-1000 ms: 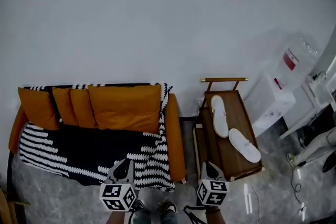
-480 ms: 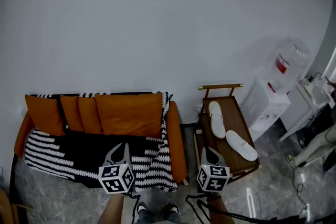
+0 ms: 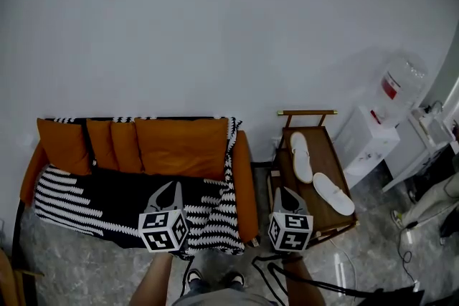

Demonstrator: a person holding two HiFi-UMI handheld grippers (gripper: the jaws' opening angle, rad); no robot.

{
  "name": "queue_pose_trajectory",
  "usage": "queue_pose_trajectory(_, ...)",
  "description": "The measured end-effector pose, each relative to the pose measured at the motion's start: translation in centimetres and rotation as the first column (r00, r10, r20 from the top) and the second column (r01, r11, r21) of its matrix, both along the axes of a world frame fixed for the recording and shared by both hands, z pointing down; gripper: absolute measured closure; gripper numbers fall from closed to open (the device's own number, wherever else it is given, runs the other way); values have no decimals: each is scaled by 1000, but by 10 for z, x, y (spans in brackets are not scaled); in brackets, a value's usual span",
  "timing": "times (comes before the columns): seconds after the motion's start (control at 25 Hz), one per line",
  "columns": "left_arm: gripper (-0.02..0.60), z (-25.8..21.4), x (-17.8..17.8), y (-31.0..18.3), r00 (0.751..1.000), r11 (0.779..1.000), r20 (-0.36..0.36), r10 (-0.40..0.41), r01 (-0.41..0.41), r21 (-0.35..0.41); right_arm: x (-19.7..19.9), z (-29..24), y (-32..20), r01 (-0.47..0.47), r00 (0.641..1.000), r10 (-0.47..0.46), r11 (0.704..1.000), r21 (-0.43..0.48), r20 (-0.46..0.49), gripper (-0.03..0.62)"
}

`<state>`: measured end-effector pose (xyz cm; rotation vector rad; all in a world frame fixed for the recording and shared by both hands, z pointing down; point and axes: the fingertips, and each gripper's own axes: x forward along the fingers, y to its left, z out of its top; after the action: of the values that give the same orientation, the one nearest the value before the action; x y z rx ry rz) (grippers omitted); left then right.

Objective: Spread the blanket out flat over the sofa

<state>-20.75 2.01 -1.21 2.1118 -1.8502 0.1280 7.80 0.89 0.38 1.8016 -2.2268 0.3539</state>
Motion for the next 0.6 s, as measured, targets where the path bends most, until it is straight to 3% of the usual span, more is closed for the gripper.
queue_pose_trajectory(0.6,572,9,-11,-10,1000,1000,-21,5,-5,-26,-8,-1,-6,-11,1000,11,1000,-8,15,589)
